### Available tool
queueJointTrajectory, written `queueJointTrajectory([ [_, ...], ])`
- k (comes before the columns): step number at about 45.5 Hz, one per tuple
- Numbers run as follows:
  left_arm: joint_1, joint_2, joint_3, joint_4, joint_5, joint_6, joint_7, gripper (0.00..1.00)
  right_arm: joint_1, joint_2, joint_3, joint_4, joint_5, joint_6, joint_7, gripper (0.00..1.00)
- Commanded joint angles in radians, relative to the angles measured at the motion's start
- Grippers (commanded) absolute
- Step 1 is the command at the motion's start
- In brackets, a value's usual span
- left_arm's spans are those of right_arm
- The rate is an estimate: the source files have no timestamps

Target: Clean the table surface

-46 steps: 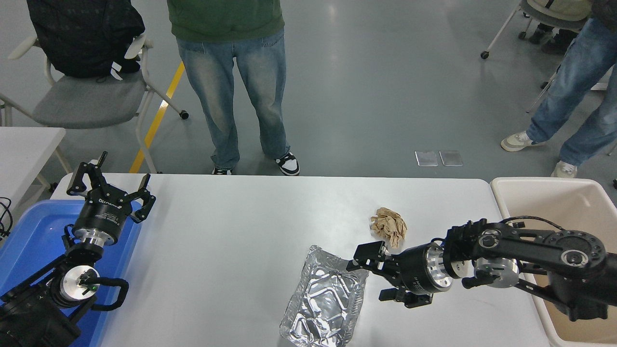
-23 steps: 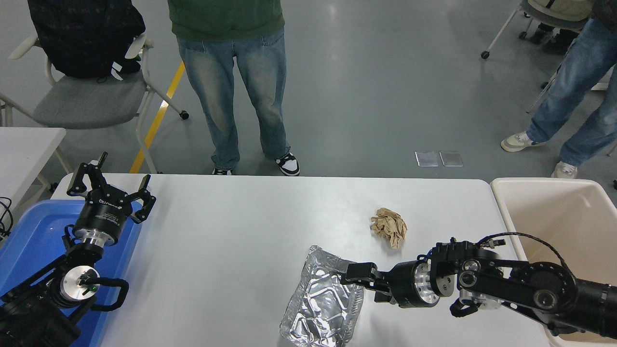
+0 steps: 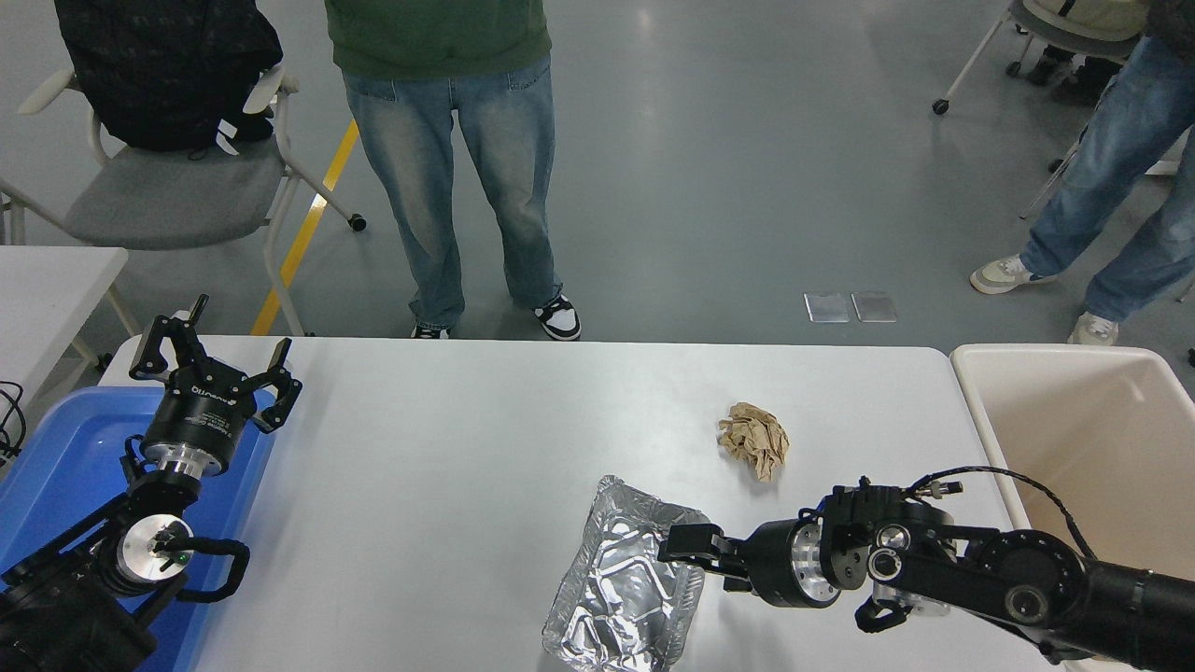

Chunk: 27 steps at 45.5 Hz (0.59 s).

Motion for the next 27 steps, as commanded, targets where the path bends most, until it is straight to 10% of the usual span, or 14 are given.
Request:
queueJointTrajectory([
  [1, 0.0, 0.0, -0.001, 0.0, 0.0, 0.0, 0.0, 0.99, 0.001, 0.032, 0.001, -0.036, -0.011, -0.017, 0.003, 0.98],
  [27, 0.0, 0.0, -0.001, 0.0, 0.0, 0.0, 0.0, 0.99, -0.009, 0.039, -0.019, -0.061, -0.079, -0.016, 0.009, 0.87],
])
